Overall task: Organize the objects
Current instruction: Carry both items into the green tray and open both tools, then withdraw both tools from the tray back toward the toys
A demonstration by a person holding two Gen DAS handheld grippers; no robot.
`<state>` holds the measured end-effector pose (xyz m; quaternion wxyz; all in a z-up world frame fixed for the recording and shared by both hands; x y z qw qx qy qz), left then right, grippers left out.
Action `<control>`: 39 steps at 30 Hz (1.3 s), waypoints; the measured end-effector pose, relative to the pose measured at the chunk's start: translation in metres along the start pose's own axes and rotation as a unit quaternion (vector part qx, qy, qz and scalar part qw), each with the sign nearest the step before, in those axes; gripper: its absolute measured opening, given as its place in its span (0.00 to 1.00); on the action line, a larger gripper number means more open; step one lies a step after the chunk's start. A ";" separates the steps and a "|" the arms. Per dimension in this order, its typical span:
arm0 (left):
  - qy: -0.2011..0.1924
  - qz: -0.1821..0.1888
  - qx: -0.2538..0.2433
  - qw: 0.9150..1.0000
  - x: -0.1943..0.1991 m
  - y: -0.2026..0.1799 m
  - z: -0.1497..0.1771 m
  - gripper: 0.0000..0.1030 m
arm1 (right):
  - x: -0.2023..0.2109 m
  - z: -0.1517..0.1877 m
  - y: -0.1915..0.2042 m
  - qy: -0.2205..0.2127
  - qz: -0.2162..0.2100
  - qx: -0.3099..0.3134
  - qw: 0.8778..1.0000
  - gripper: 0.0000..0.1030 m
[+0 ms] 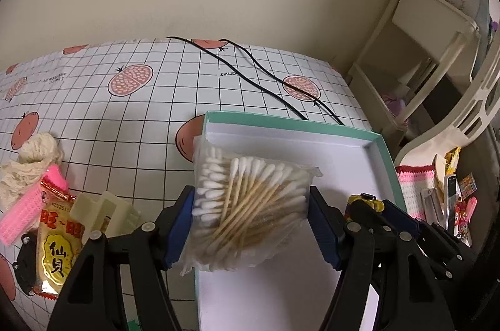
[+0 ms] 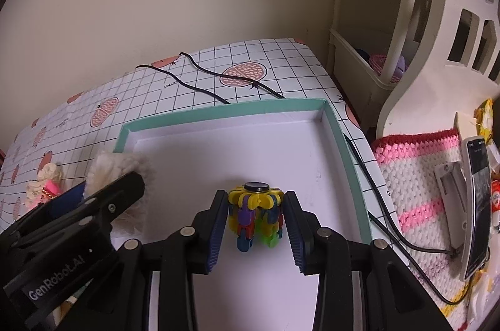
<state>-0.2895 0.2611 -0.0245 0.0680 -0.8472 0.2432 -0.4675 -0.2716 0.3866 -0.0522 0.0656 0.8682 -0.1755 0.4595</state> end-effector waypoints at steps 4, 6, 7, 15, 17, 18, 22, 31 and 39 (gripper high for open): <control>0.005 0.000 0.003 1.000 -0.001 0.000 0.001 0.69 | 0.000 0.001 0.002 0.003 -0.001 0.002 1.000 0.38; 0.010 0.004 0.009 1.000 -0.001 0.001 0.002 0.69 | 0.002 0.001 0.003 0.004 0.000 0.002 1.000 0.38; 0.011 0.005 0.012 1.000 0.000 0.002 0.003 0.69 | 0.002 0.001 0.003 0.005 0.000 0.003 1.000 0.38; 0.012 0.008 0.017 1.000 0.011 0.003 0.005 0.70 | 0.011 0.001 0.004 0.004 -0.002 0.011 1.000 0.39; 0.008 0.007 0.014 1.000 0.017 0.003 0.005 0.70 | 0.017 0.001 0.003 0.002 -0.002 0.010 1.000 0.39; 0.007 0.006 0.013 1.000 0.020 0.003 0.004 0.70 | 0.020 0.001 0.003 0.001 -0.001 0.010 1.000 0.39; -0.001 0.003 0.011 1.000 0.037 0.006 0.003 0.70 | 0.032 0.002 0.005 -0.002 0.001 0.011 1.000 0.39; -0.010 -0.020 0.019 1.000 0.076 0.029 0.014 0.75 | 0.053 0.021 0.011 0.008 0.000 -0.002 1.000 0.55; -0.019 -0.039 0.033 0.999 0.100 0.054 0.029 0.90 | 0.058 0.042 0.017 0.016 0.008 0.000 1.000 0.69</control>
Point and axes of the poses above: each gripper's, at about its wrist camera, not at the fingertips, and x roughly against the way its jaws point, y to its left, z to its underside, the point moved 9 cm from there along -x, roughly the way its jaws point, and after that the axes turned 7 degrees about z, right-handed, at the moved point
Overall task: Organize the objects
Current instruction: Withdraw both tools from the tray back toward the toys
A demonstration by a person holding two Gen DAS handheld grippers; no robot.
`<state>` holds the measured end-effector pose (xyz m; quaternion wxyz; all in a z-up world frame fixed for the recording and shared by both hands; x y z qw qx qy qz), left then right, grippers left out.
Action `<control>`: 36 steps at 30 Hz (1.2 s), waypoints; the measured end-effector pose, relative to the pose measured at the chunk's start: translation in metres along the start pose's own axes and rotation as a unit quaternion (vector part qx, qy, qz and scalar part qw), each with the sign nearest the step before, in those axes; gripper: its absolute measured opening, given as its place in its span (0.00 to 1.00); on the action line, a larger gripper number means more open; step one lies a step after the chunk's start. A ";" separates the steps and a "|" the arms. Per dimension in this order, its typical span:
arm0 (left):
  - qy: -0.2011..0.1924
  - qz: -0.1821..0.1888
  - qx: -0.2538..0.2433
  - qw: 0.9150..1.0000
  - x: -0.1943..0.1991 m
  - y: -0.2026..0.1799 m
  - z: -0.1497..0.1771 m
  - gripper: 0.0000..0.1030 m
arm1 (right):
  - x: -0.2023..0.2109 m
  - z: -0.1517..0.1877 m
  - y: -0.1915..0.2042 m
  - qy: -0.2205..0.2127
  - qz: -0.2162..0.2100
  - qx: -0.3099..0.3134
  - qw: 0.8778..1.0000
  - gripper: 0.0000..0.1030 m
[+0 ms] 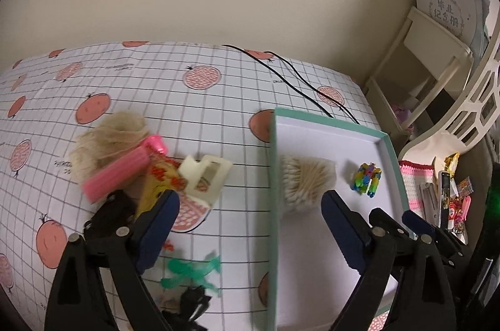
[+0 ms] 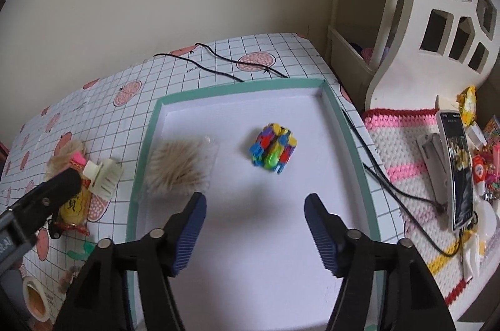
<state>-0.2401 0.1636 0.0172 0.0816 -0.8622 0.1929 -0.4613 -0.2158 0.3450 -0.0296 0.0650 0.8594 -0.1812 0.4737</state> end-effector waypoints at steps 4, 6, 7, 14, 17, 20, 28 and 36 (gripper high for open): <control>-0.002 -0.004 0.003 1.000 0.004 0.011 0.008 0.90 | -0.002 0.008 0.002 0.003 0.006 0.004 1.000 0.74; -0.003 -0.006 0.008 1.000 0.004 0.017 0.013 0.91 | -0.001 0.011 0.002 0.000 0.012 0.010 1.000 0.80; -0.004 -0.007 0.010 1.000 0.004 0.021 0.015 0.92 | -0.001 0.011 0.003 -0.001 0.013 0.012 1.000 0.82; -0.013 -0.014 0.046 0.999 0.010 0.050 0.020 0.93 | -0.001 0.016 -0.001 -0.001 0.012 0.000 1.000 0.99; -0.017 -0.013 0.059 0.998 0.016 0.059 0.019 0.93 | 0.000 0.017 -0.001 -0.006 0.017 0.005 1.000 1.00; -0.018 -0.018 0.058 0.998 0.021 0.066 0.020 0.93 | 0.000 0.021 0.001 -0.005 0.019 0.010 1.000 1.00; -0.022 -0.040 0.053 0.998 0.042 0.095 0.020 0.93 | 0.008 0.028 0.029 -0.003 0.012 0.047 0.999 1.00; -0.007 -0.077 0.051 0.996 0.056 0.135 0.029 0.93 | 0.028 0.030 0.078 -0.012 -0.029 0.073 0.997 1.00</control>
Point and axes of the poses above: each gripper's, at about its wrist camera, not at the fingertips, and x roughly against the way its jaws point, y to its left, z to its underside, the point moved 9 cm from there along -x, roughly the way its jaws point, and after that the axes turned 7 degrees about z, right-handed, at the moved point
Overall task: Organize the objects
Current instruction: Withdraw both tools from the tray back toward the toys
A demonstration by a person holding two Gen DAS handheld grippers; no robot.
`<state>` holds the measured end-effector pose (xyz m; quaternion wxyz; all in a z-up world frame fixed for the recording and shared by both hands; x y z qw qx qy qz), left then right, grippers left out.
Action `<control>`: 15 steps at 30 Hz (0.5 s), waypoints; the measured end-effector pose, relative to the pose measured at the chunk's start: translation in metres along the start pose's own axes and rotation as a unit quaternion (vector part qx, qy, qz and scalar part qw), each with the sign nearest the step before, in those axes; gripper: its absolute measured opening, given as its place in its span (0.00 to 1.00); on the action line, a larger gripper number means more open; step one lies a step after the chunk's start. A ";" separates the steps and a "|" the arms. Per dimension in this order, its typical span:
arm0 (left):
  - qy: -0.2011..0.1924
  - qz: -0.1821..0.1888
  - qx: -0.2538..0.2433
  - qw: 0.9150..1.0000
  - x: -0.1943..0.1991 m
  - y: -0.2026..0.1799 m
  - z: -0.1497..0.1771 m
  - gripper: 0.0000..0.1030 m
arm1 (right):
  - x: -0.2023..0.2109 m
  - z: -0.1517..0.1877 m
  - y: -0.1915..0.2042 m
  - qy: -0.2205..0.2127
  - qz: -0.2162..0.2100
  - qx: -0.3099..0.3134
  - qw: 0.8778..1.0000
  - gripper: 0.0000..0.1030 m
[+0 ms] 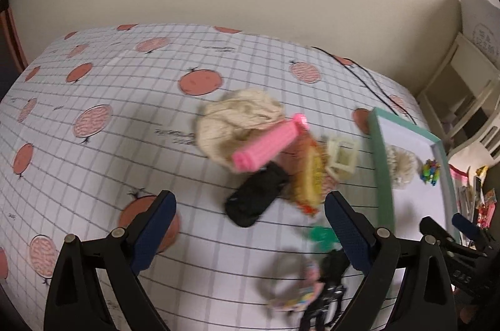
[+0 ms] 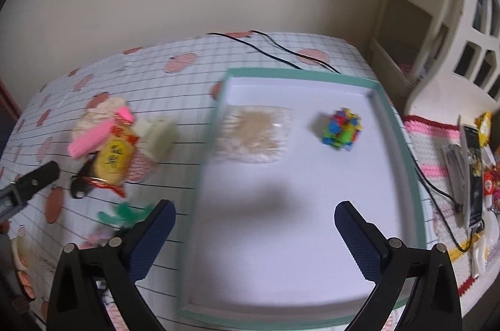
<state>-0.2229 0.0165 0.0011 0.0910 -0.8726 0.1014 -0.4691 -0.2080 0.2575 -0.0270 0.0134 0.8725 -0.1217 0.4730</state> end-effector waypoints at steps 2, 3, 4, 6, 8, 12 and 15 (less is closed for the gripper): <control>0.009 -0.005 0.009 1.000 -0.001 0.010 0.003 0.93 | 0.002 -0.001 0.012 0.001 -0.010 0.006 1.000 1.00; 0.015 -0.006 0.013 1.000 -0.001 0.014 0.004 0.93 | 0.003 0.000 0.018 0.003 -0.015 0.009 1.000 1.00; 0.023 -0.009 0.017 1.000 -0.002 0.018 0.006 0.93 | 0.004 0.002 0.024 0.007 -0.020 0.012 1.000 1.00; 0.038 -0.015 0.024 0.999 -0.005 0.022 0.010 0.93 | 0.005 0.005 0.037 0.013 -0.031 0.021 0.999 1.00; 0.051 -0.020 0.029 0.998 -0.007 0.025 0.014 0.93 | 0.007 0.008 0.050 0.016 -0.040 0.033 0.999 1.00; 0.084 -0.038 0.038 0.995 -0.012 0.029 0.026 0.93 | 0.008 0.017 0.073 0.032 -0.060 0.050 0.996 1.00; 0.107 -0.037 0.050 0.992 -0.013 0.030 0.034 0.93 | 0.009 0.023 0.085 0.041 -0.067 0.064 0.995 1.00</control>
Point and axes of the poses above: each gripper's, at about its wrist camera, not at the fingertips, and x roughly against the way its jaws point, y to its left, z to its underside, the point moved 9 cm from there along -x, roughly the way its jaws point, and after that the axes turned 7 degrees about z, right-handed, at the moved point
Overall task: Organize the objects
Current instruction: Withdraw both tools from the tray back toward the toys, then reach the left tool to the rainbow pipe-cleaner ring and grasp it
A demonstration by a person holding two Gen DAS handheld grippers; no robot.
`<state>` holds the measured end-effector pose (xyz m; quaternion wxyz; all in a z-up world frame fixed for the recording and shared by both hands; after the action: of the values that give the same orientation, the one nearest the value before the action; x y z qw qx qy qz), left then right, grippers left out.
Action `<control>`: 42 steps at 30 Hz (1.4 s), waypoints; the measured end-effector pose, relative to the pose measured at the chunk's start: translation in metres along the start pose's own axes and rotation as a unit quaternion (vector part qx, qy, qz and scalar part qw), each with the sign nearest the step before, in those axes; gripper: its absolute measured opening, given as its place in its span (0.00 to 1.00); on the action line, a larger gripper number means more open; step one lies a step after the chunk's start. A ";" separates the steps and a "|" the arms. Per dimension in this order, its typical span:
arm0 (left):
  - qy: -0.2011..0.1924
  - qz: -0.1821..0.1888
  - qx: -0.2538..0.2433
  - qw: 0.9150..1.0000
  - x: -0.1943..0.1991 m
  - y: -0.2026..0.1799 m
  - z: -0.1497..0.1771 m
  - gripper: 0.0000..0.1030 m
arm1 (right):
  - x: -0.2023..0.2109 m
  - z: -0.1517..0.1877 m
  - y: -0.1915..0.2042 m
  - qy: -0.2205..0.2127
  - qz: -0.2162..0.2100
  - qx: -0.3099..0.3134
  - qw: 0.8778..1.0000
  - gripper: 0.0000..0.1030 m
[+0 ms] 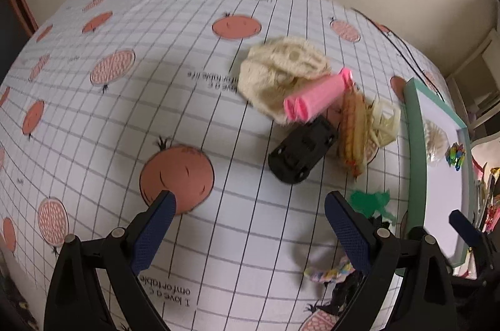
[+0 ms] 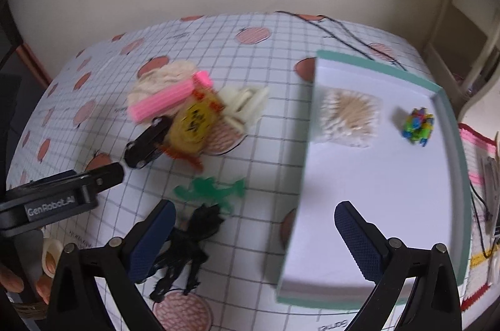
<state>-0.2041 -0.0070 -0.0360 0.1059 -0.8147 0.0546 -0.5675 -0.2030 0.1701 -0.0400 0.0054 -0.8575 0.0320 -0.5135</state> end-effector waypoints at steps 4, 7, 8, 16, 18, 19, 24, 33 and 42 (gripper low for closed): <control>0.011 0.003 0.016 1.000 0.002 0.006 0.004 0.93 | -0.003 0.007 0.015 0.014 -0.007 0.022 1.000 1.00; 0.012 0.002 0.020 1.000 0.005 0.010 0.005 0.93 | -0.006 0.012 0.024 0.025 -0.011 0.036 0.999 1.00; 0.013 0.001 0.018 1.000 0.005 0.011 0.005 0.93 | -0.008 0.014 0.027 0.028 -0.012 0.041 0.999 1.00; 0.036 0.014 0.000 0.999 0.000 0.002 0.013 0.93 | -0.018 0.032 0.041 0.061 -0.021 0.065 0.996 1.00; 0.039 0.021 -0.004 0.999 -0.001 -0.002 0.015 0.93 | -0.022 0.036 0.042 0.069 -0.019 0.072 0.995 1.00; 0.042 0.027 -0.004 0.999 -0.001 -0.005 0.016 0.93 | -0.023 0.038 0.042 0.071 -0.016 0.075 0.995 1.00; 0.052 0.049 -0.018 0.997 -0.003 -0.023 0.022 0.93 | -0.024 0.044 0.042 0.078 -0.017 0.087 0.993 0.99; 0.072 0.049 -0.051 0.995 -0.015 -0.045 0.028 0.93 | -0.027 0.047 0.038 0.087 -0.019 0.101 0.991 0.92; 0.072 0.039 -0.067 0.994 -0.016 -0.047 0.037 0.87 | -0.026 0.047 0.034 0.091 -0.022 0.099 0.991 0.83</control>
<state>-0.1769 0.0457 -0.0518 0.0687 -0.7740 0.1322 -0.6154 -0.1752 0.1370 -0.0862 0.0762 -0.8030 -0.0379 -0.5899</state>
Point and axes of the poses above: each gripper's, at about its wrist camera, not at the fingertips, and x roughly against the way its jaws point, y to its left, z to its underside, the point moved 9 cm from there along -x, roughly the way its jaws point, and after that the axes turned 7 degrees about z, right-handed, at the moved point
